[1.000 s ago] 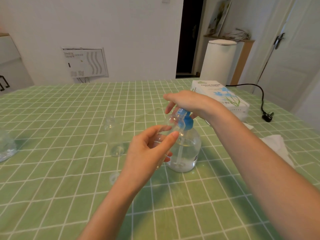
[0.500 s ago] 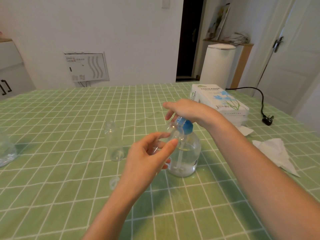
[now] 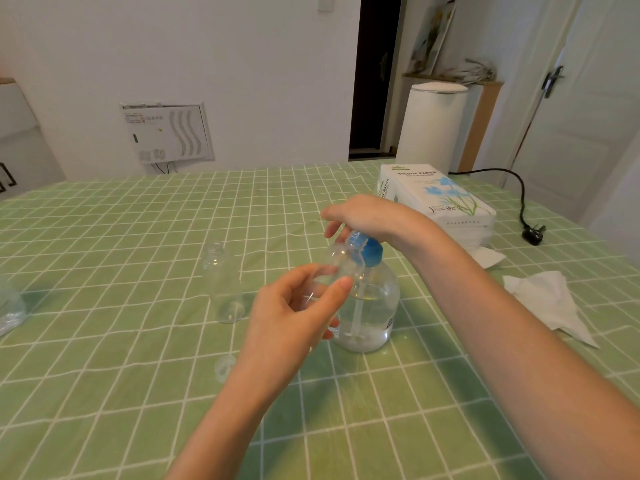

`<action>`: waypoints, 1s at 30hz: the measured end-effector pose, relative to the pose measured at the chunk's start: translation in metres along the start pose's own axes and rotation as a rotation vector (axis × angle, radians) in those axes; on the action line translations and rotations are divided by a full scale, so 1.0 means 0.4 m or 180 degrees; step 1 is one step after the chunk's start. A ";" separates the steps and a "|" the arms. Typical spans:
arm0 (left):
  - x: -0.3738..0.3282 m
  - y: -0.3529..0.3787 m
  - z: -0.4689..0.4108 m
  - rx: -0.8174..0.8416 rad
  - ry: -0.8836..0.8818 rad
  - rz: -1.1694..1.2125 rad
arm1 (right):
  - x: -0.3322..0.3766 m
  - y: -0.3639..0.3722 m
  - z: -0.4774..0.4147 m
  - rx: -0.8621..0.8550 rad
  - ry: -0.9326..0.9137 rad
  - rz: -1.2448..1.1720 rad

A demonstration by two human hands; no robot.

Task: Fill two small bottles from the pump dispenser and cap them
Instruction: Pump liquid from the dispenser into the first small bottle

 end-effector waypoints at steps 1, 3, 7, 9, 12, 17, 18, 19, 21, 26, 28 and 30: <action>0.002 0.000 0.001 0.0009 -0.0013 0.0008 | -0.004 0.004 -0.001 0.0001 -0.0006 -0.0007; 0.003 -0.001 0.005 0.0013 -0.0011 -0.0024 | -0.007 0.011 0.000 0.0006 -0.0020 -0.0022; 0.003 -0.001 0.006 -0.0011 -0.0020 -0.0009 | -0.004 0.010 0.003 -0.0030 -0.0036 -0.0023; -0.002 0.000 0.005 -0.0017 -0.0008 -0.0016 | 0.002 0.000 0.007 -0.0040 -0.0037 -0.0005; -0.008 0.004 -0.001 -0.0005 -0.0018 -0.0041 | 0.015 -0.026 0.011 -0.0128 -0.0044 0.0004; -0.010 0.006 -0.003 -0.0053 -0.0026 -0.0059 | 0.020 -0.024 0.011 -0.0044 0.0028 0.0064; -0.009 0.005 -0.003 -0.0051 -0.0024 -0.0063 | 0.020 -0.020 0.011 -0.0031 0.0027 0.0077; -0.009 0.004 -0.002 -0.0043 -0.0016 -0.0072 | 0.020 -0.017 0.010 -0.0022 0.0023 0.0084; -0.009 0.005 0.000 -0.0026 0.0011 -0.0074 | 0.017 -0.015 0.008 0.0000 0.0017 0.0067; -0.002 0.004 0.007 -0.0041 0.0009 0.0004 | -0.004 0.002 -0.004 -0.0006 -0.0009 -0.0004; 0.004 0.001 0.008 -0.0058 -0.0015 -0.0011 | -0.010 0.010 -0.005 0.0005 -0.0025 -0.0019; 0.007 -0.002 0.008 -0.0067 -0.0023 -0.0021 | -0.010 0.014 -0.005 0.0019 -0.0032 0.0000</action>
Point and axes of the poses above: each hand's wrist, its own z-axis away from the middle knuckle, its own y-axis out of the palm, x = y × z, the point moved 5 cm from there along -z, towards the middle knuckle, and after that the axes turned 4 degrees about z, right-handed, at the moved point
